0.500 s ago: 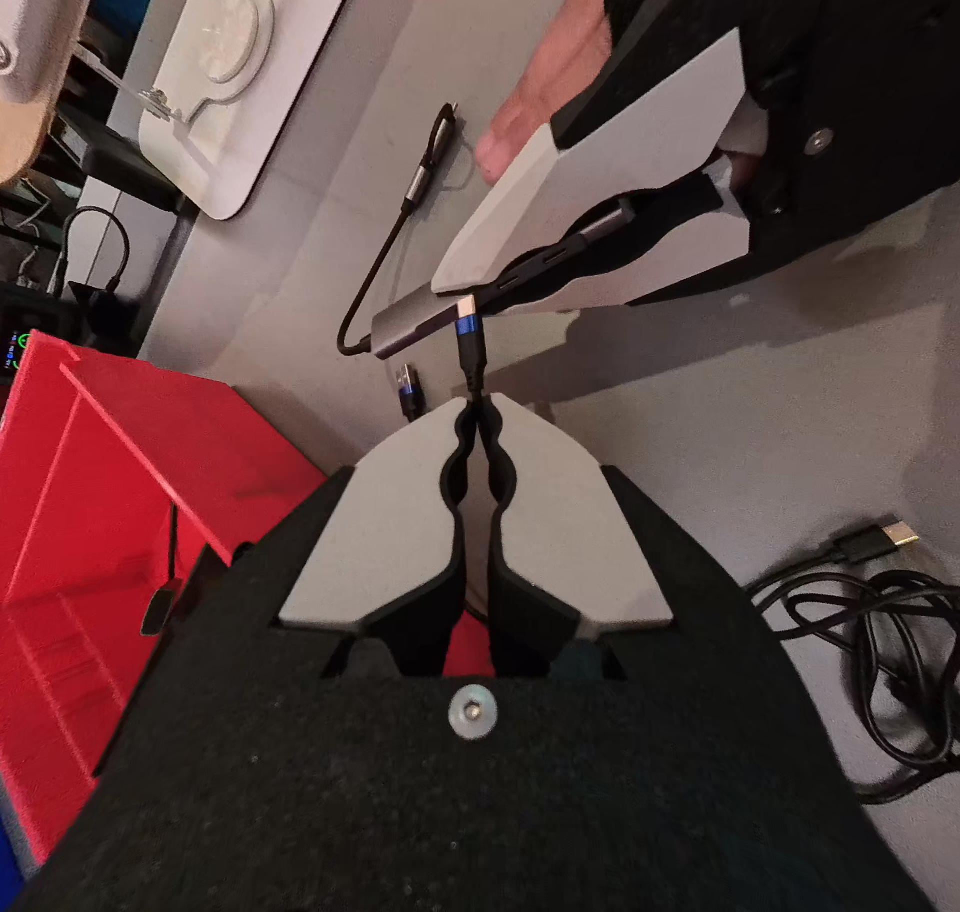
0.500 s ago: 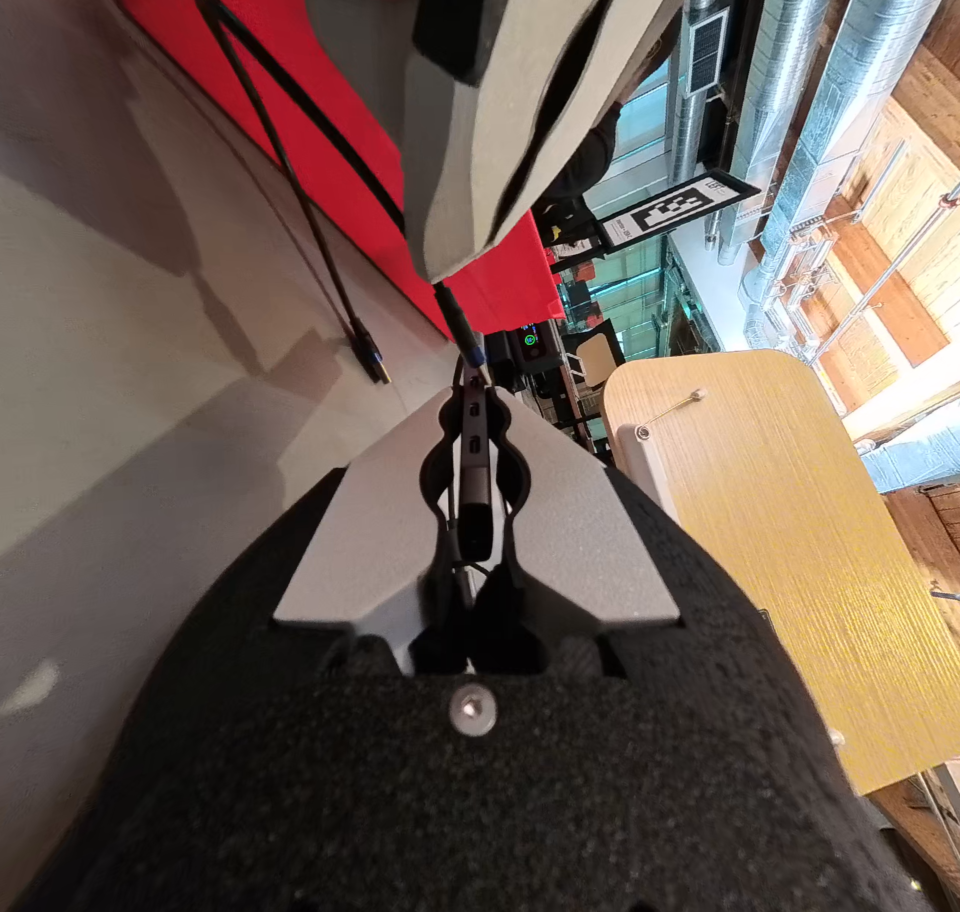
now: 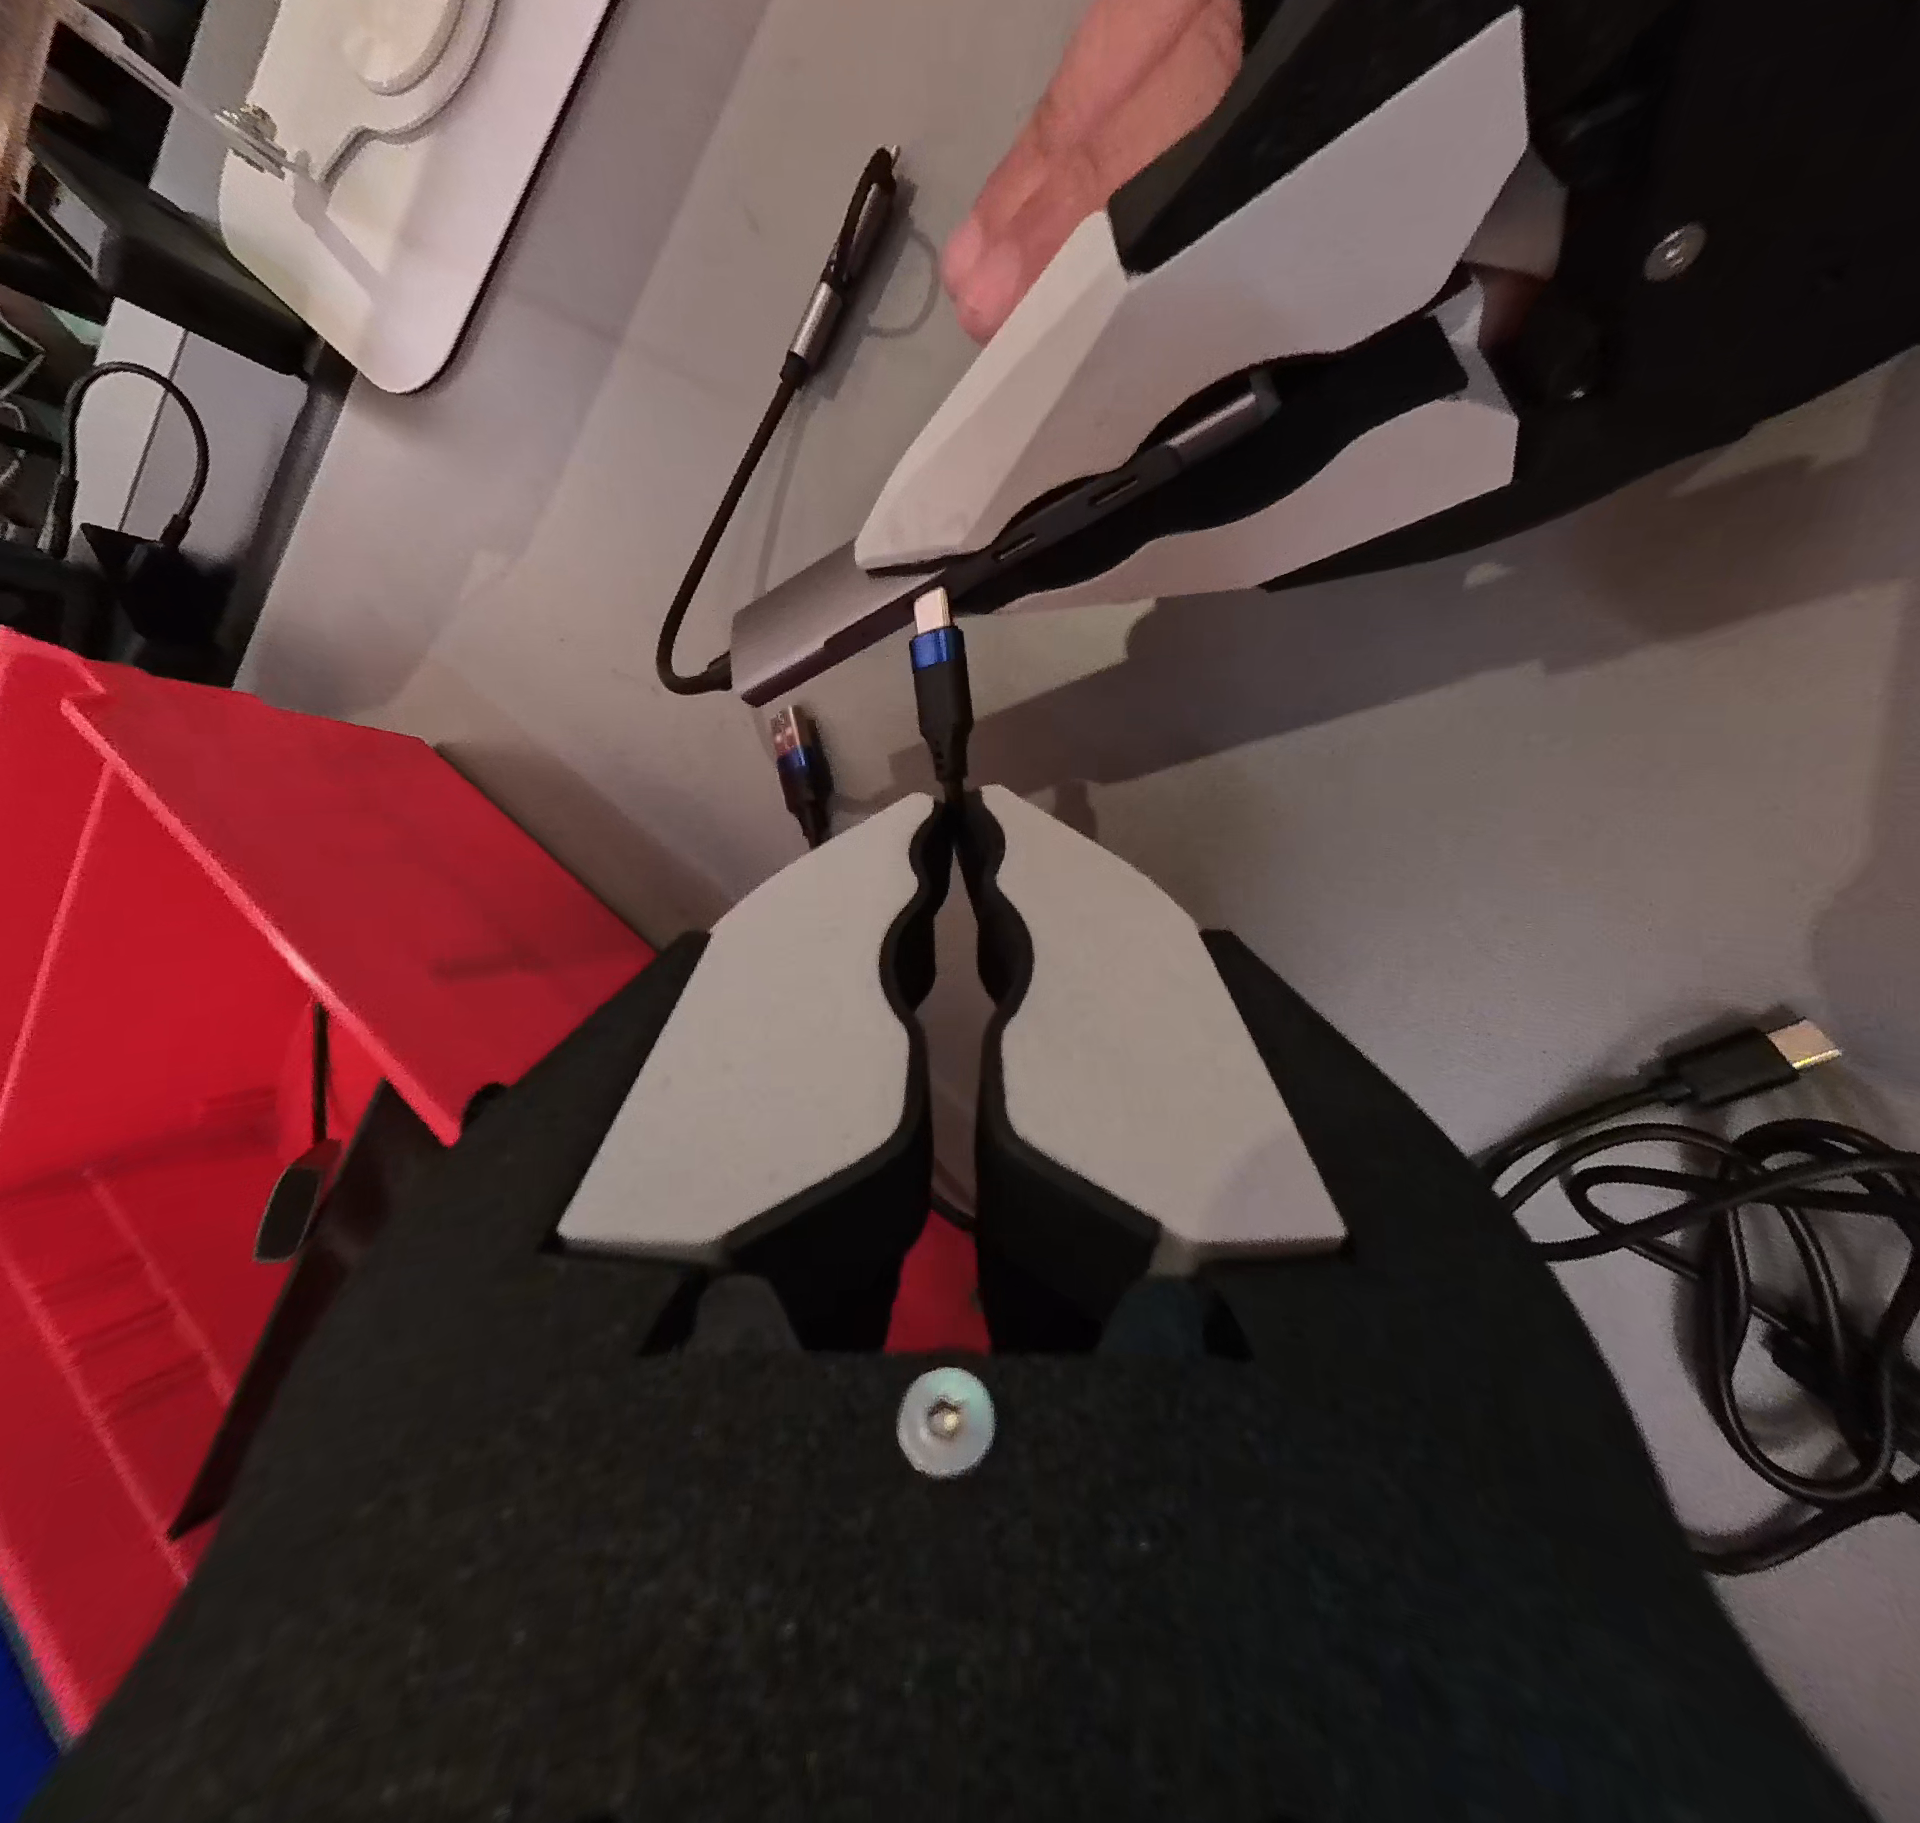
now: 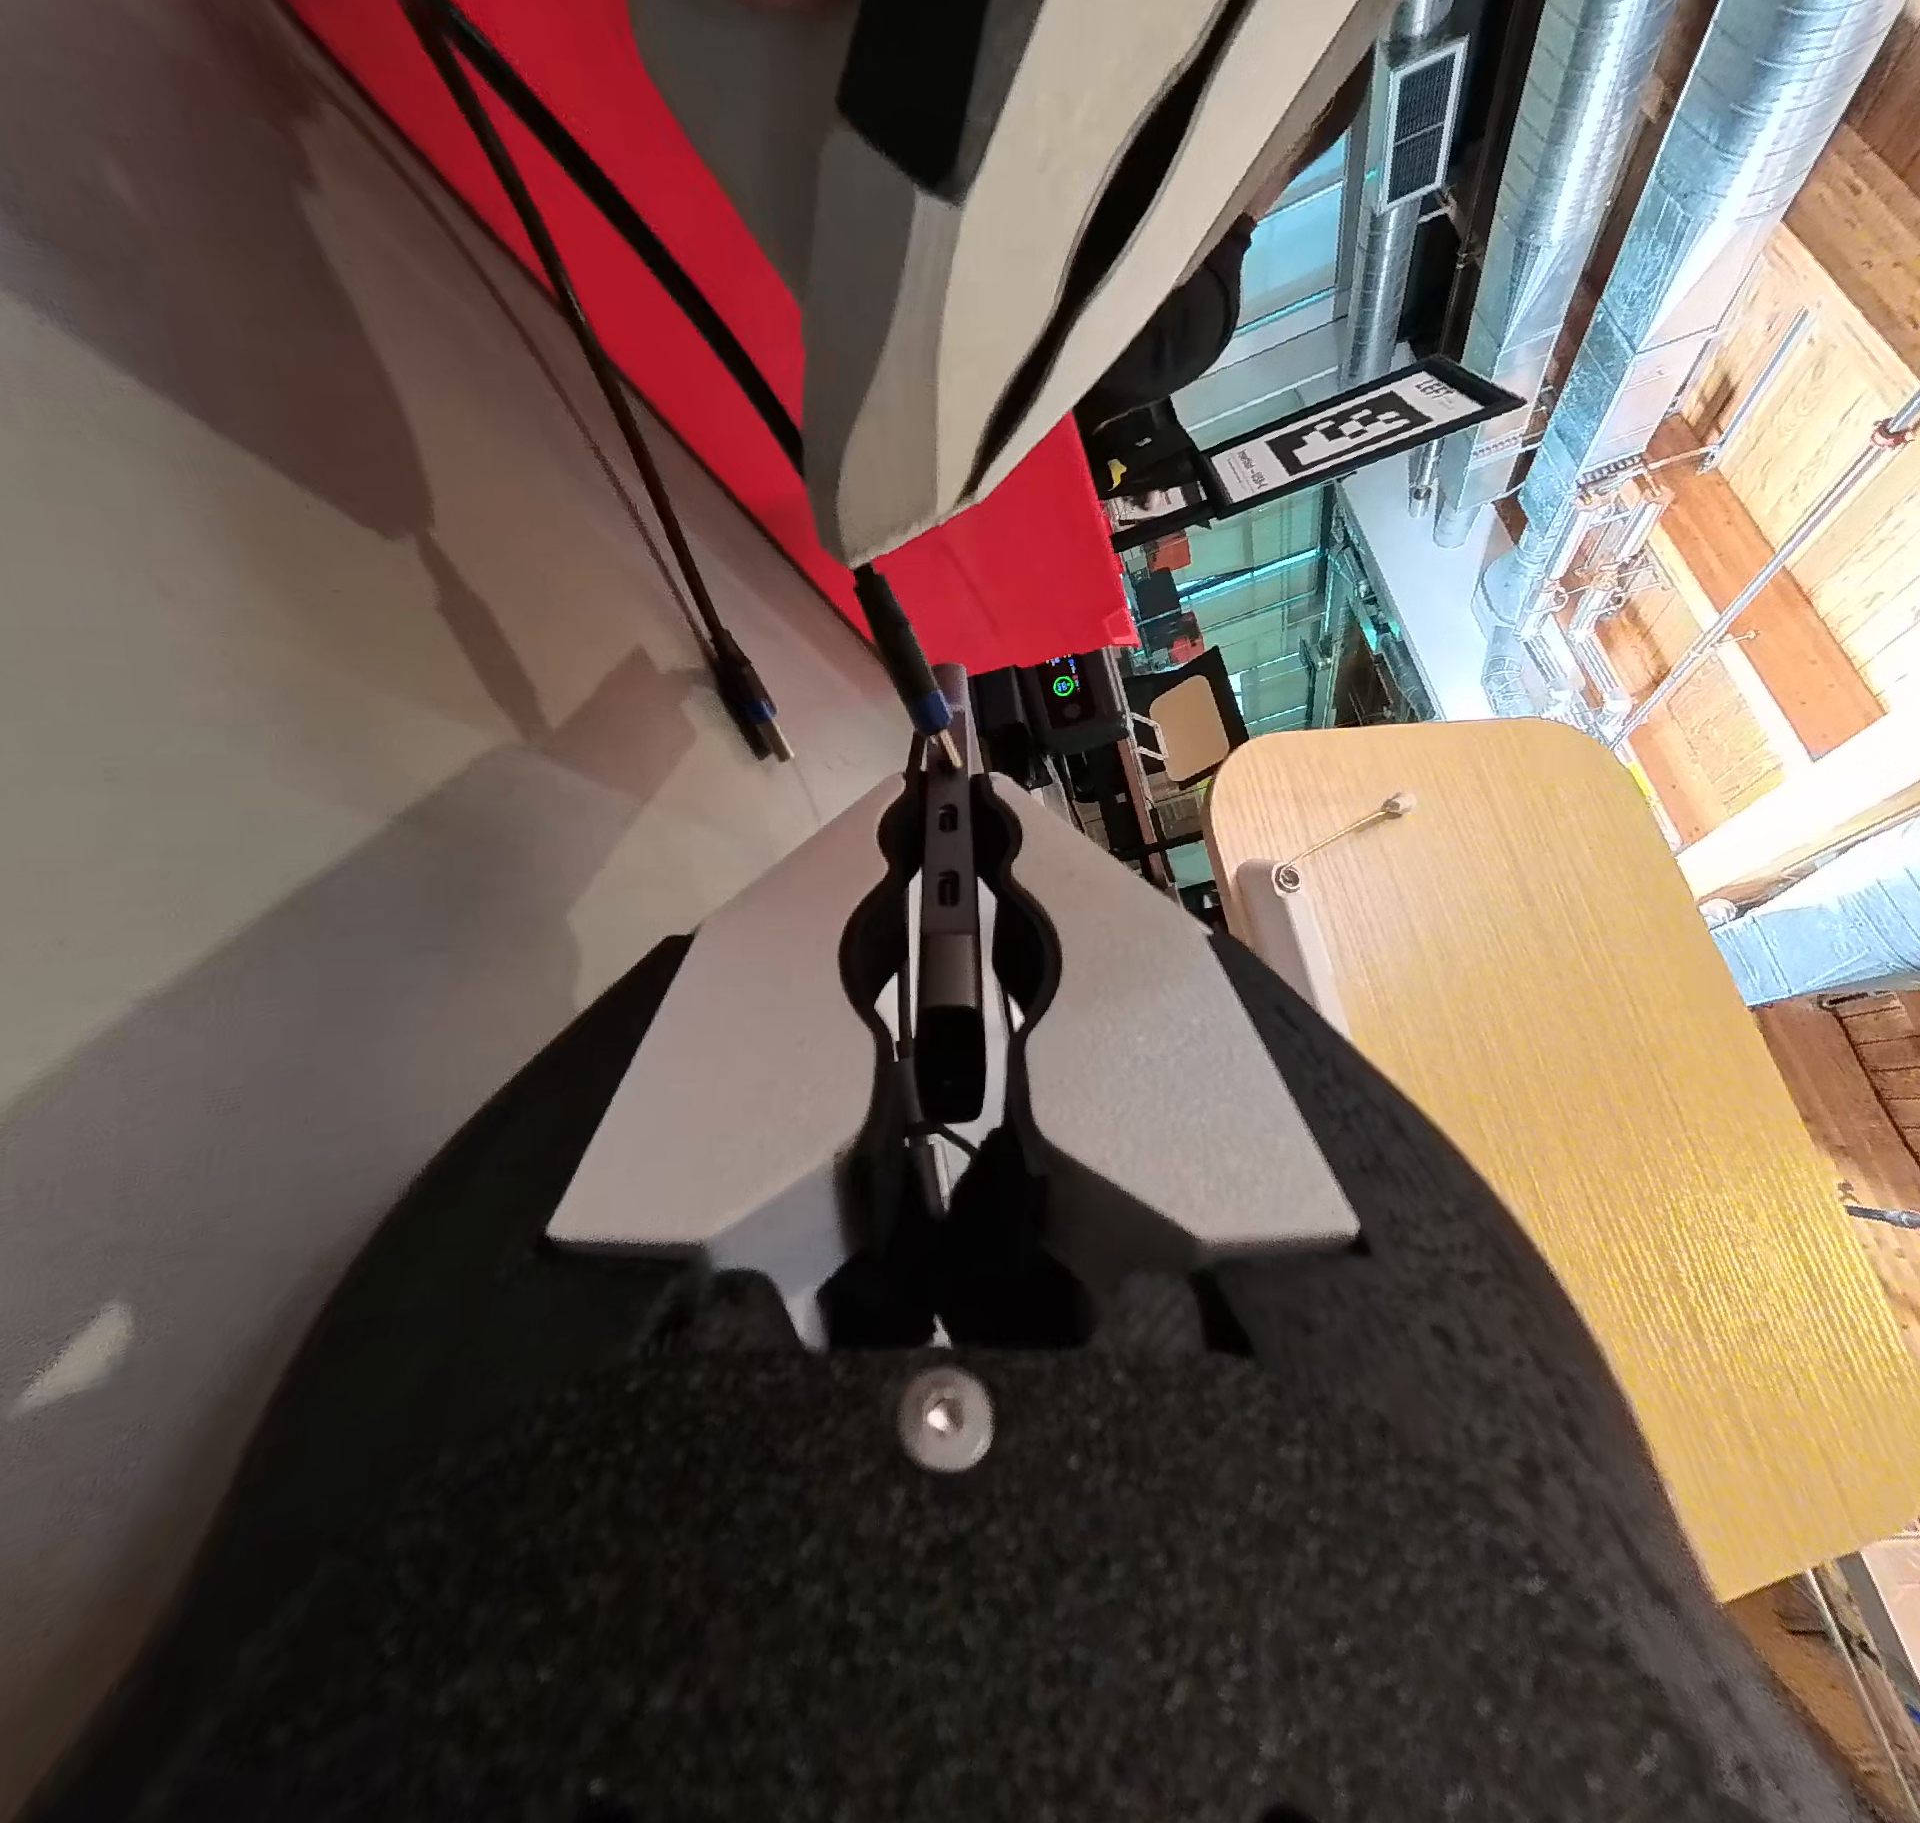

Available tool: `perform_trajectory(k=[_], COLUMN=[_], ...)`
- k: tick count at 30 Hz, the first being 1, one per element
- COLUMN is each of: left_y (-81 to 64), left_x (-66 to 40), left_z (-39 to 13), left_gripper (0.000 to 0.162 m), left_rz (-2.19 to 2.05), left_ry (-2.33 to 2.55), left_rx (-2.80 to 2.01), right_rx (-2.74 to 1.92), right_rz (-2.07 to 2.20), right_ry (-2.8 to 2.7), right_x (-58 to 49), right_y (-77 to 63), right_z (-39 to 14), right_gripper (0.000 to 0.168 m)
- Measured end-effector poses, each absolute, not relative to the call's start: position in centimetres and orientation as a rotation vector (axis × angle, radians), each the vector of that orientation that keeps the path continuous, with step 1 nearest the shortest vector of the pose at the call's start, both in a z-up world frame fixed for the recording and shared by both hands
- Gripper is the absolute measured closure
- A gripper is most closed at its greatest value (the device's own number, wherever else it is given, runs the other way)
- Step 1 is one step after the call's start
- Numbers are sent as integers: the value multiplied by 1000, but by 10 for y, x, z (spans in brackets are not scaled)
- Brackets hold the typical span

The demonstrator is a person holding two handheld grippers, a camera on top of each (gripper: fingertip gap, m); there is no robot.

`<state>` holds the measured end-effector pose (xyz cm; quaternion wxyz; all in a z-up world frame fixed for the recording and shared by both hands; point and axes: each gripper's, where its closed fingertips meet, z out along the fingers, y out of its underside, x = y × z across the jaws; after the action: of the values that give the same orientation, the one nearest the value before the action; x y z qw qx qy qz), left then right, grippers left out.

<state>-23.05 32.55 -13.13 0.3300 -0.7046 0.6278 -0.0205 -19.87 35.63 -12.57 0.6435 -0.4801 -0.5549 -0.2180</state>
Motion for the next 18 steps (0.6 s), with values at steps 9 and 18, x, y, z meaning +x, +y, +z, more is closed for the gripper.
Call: perform_trajectory(k=[9, 18], left_y=[328, 326], left_x=[-232, -228], left_z=[-135, -140], left_gripper=[160, 160], left_rz=[-60, -57], left_ry=[1622, 1619], left_rx=[-1878, -1905], right_rx=[-1029, -1065], right_rz=[-661, -772], right_ry=[-1333, -1434], right_x=[-199, -193], right_y=[357, 350], right_z=[-129, -135], right_gripper=[160, 160])
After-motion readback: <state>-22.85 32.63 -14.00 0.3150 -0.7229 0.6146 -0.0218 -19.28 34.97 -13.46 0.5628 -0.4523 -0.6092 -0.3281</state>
